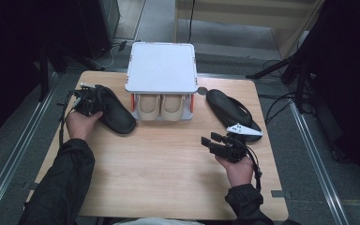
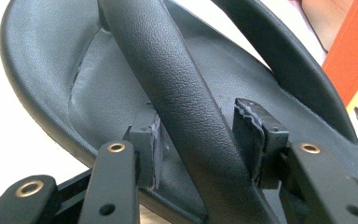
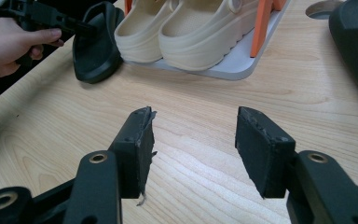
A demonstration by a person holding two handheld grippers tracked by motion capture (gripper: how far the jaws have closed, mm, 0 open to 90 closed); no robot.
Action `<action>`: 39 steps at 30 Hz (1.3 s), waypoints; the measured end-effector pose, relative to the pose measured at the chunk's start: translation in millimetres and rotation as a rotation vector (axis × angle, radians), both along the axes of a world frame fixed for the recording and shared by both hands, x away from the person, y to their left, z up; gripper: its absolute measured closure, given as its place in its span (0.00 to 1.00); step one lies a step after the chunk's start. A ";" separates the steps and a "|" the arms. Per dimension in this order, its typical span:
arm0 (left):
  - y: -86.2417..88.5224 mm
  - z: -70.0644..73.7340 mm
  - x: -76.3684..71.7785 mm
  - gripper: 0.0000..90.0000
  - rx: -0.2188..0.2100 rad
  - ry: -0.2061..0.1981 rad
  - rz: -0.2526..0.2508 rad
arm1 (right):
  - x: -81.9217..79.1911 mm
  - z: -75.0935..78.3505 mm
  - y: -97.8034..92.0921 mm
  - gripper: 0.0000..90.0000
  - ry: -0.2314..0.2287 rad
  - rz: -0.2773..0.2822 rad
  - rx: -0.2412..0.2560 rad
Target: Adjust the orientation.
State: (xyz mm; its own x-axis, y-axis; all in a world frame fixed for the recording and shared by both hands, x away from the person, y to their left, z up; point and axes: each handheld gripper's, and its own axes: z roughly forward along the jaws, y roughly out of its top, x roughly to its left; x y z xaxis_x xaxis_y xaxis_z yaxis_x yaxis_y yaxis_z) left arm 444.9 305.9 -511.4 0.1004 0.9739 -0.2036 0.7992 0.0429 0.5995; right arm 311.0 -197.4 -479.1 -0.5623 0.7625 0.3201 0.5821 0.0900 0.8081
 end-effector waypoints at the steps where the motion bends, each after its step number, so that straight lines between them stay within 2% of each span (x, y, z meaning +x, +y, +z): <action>1: 0.3 0.2 0.0 0.61 -0.002 0.003 0.000 | 0.0 0.0 0.1 0.53 0.000 0.001 0.000; 5: 0.3 0.1 0.1 0.62 -0.008 0.001 0.007 | 0.0 -0.1 0.4 0.53 0.004 0.000 0.000; 16: 5.4 2.5 -0.8 0.75 -0.027 0.008 0.012 | 0.0 0.4 -0.2 0.53 0.001 0.000 -0.002; 19: 6.7 4.0 -1.4 0.76 -0.059 -0.001 0.008 | 0.1 0.4 -0.4 0.53 0.000 0.001 -0.002; 21: 7.8 5.9 -2.2 0.77 -0.058 -0.007 0.005 | 0.2 0.3 -0.4 0.53 0.000 0.001 -0.001; 26: 11.6 11.0 -4.4 0.78 -0.103 -0.019 0.013 | 0.4 -0.1 0.1 0.53 0.002 0.003 -0.003; 28: 13.3 13.0 -5.3 0.78 -0.109 -0.022 0.011 | 0.4 0.0 0.4 0.53 0.002 0.004 -0.002; 34: 15.2 20.3 -9.5 0.78 -0.118 -0.036 0.008 | 0.7 -0.1 0.0 0.53 0.003 0.005 -0.002; 39: 16.9 28.8 -15.3 0.78 -0.102 -0.042 -0.008 | 0.7 0.4 -0.7 0.53 0.003 0.005 0.001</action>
State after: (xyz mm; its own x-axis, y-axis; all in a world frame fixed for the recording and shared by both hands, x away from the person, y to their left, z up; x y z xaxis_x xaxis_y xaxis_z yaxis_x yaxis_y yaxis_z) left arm 429.6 322.8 -482.6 0.1183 0.9474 -0.2974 0.7742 0.0995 0.6251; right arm 311.7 -198.1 -478.7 -0.5656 0.7591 0.3222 0.5837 0.0925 0.8067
